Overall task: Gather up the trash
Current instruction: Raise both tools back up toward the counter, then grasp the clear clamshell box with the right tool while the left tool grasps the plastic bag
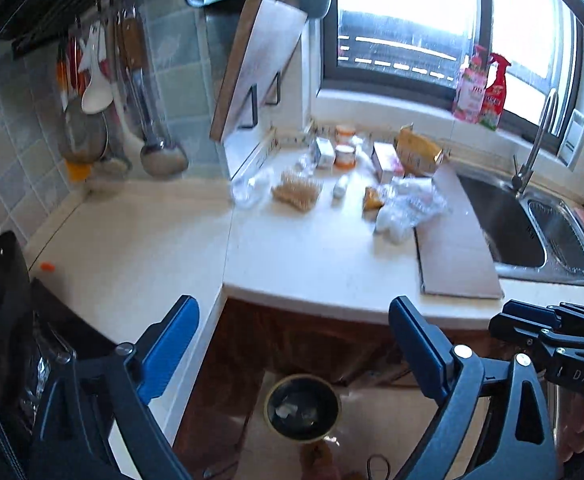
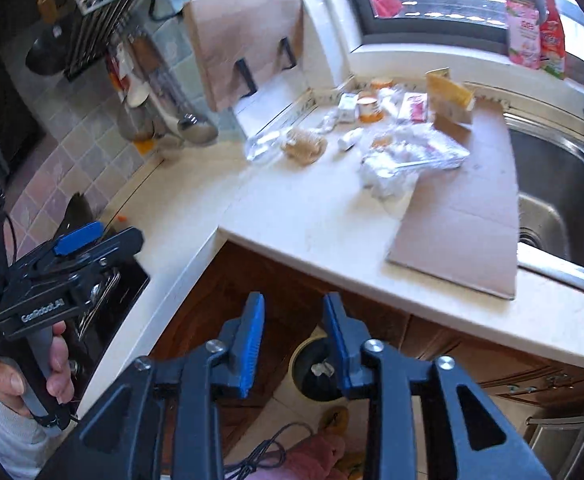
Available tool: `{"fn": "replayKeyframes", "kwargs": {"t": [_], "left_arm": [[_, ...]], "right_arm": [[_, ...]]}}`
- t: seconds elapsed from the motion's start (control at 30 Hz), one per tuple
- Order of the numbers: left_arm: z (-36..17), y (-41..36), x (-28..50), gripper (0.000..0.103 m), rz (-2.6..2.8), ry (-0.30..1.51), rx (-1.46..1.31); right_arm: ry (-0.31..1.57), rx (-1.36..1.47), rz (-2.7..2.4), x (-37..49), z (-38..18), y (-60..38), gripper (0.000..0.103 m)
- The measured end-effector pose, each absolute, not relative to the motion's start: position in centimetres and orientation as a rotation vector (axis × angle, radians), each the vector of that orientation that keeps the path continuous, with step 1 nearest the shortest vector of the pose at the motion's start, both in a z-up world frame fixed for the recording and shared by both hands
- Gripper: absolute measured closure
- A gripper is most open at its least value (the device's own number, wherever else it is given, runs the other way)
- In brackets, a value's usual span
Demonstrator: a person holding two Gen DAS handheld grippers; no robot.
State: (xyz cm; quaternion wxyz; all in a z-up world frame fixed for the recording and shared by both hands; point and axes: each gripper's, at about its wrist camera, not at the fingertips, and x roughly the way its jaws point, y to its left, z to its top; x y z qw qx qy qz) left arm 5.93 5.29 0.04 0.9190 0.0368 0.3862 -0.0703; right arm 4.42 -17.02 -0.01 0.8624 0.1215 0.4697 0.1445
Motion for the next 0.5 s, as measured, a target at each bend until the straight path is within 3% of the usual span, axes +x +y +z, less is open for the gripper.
{"fn": "replayKeyframes", "kwargs": {"t": [0.23, 0.5], "left_arm": [[1.8, 2.0, 8.0, 0.006, -0.219, 0.747, 0.109], [0.3, -2.2, 11.9, 0.005, -0.292, 0.753, 0.162]], "right_arm": [[0.991, 0.356, 0.218, 7.1, 0.7, -21.5, 0.062], [0.998, 0.469, 0.125, 11.8, -0.2, -25.2, 0.062]]}}
